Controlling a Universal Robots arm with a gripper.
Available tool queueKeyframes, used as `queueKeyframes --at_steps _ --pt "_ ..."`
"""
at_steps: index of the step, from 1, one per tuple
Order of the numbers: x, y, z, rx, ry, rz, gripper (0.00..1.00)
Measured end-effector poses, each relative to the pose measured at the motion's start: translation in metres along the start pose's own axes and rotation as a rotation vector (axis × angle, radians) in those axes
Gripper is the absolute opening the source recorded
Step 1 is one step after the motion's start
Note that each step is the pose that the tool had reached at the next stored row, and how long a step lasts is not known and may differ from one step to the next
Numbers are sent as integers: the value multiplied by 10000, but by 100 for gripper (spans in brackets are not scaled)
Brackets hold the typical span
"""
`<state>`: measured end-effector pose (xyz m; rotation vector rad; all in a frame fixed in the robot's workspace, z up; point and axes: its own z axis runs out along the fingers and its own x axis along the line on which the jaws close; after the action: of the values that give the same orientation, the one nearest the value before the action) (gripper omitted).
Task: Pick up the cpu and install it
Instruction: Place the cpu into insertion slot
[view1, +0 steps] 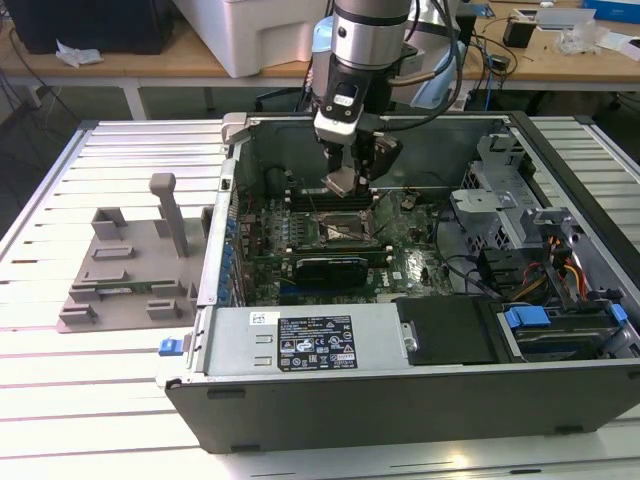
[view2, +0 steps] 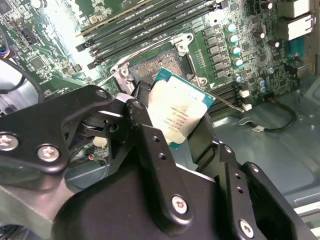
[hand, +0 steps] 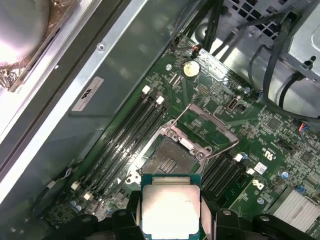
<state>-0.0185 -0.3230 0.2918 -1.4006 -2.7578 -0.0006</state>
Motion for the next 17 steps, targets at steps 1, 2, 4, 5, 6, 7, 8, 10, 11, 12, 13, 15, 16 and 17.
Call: queueKeyframes --at_steps 1,2,4,5,6,7,8,10,11,12,13,15,16,17 --pt "0 0 0 -2 2 57 55" --pt "0 0 0 -7 4 163 55" --pt "0 0 0 -16 8 366 55" --pt "0 0 0 -18 9 417 55" --pt "0 0 0 -21 11 471 55" --pt "0 0 0 -25 12 563 55" --pt "0 0 0 -27 13 619 55" --pt "0 0 0 -34 17 768 55" --pt "0 0 0 -39 20 906 55" --pt "0 0 0 -45 23 1050 55" --pt "0 0 0 -49 24 1115 55" --pt "0 0 0 -55 28 1261 55" --pt "0 0 0 -57 29 1312 55" --pt "0 0 0 -59 29 1361 55"
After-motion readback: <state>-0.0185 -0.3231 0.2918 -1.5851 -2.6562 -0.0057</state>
